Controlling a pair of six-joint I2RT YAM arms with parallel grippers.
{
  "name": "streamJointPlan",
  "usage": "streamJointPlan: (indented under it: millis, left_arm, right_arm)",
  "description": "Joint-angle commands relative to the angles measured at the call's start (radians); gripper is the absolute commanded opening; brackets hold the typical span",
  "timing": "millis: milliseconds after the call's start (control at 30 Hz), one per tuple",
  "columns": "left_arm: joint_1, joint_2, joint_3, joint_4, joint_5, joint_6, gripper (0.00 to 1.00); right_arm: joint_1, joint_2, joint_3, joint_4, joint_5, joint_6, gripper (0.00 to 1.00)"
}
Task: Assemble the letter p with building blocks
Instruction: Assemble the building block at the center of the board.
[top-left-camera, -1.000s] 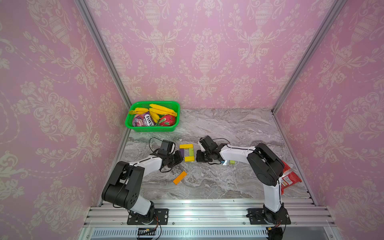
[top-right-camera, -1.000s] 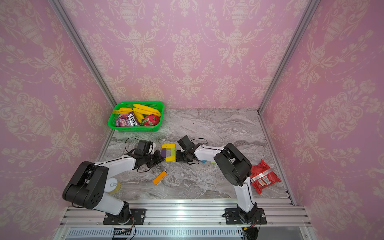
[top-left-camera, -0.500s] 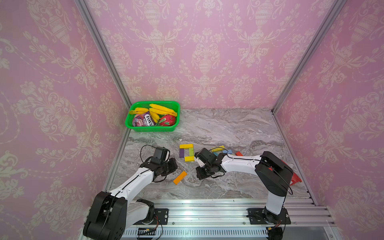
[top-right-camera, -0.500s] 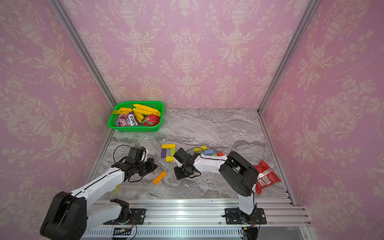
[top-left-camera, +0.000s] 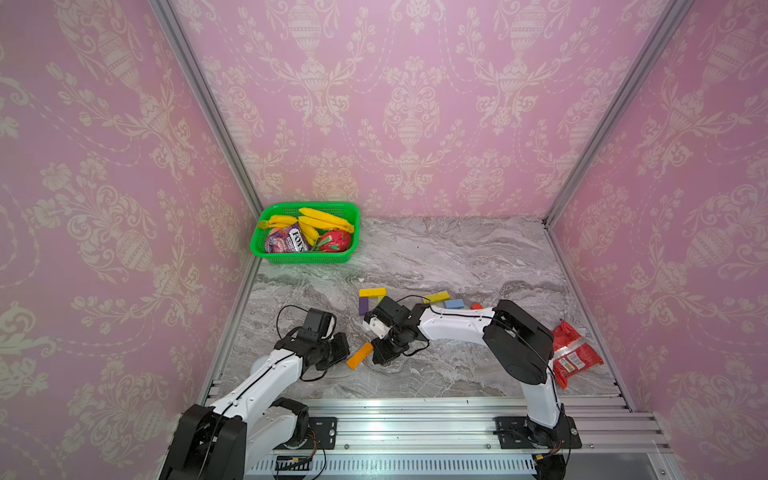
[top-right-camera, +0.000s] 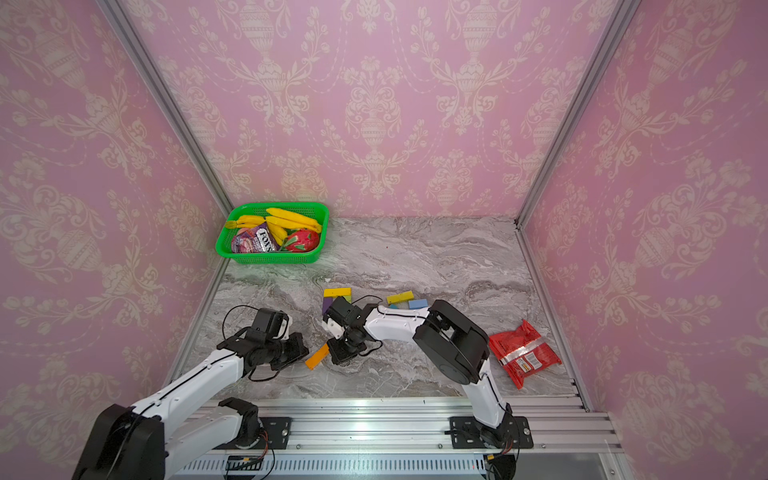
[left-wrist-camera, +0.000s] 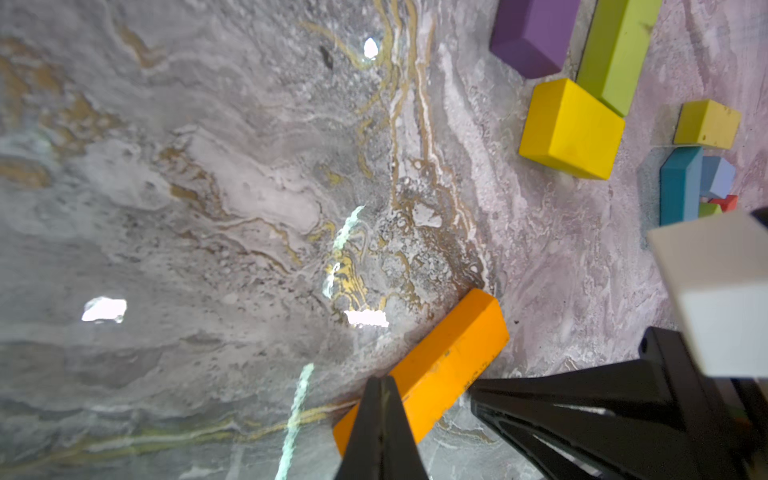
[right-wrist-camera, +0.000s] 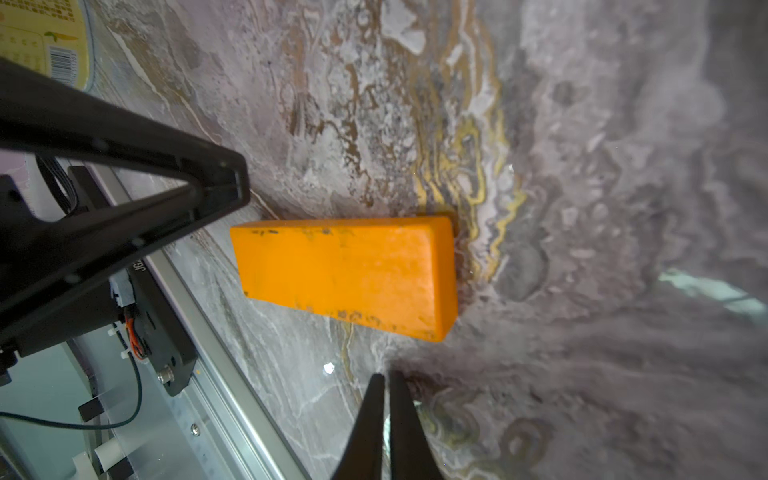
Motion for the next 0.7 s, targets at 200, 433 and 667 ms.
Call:
streamJointPlan:
  millis: [200,433,667]
  left_arm:
    - [-0.013,0.087,-0.011,0.023,0.034,0.042,0.00]
    - [-0.014,0.137,-0.001,0.062,0.050,0.050,0.00]
    - [-0.014,0.140,-0.005,0.084,0.051,0.042,0.00]
  right_arm:
    - [-0.004,0.085,0.116,-0.093,0.024,-0.041,0.10]
    - [-0.041,0.098,0.145,-0.087,0.046,-0.031,0.10]
    - [-0.059,0.130,0.221,-0.107,0.046,-0.050,0.10]
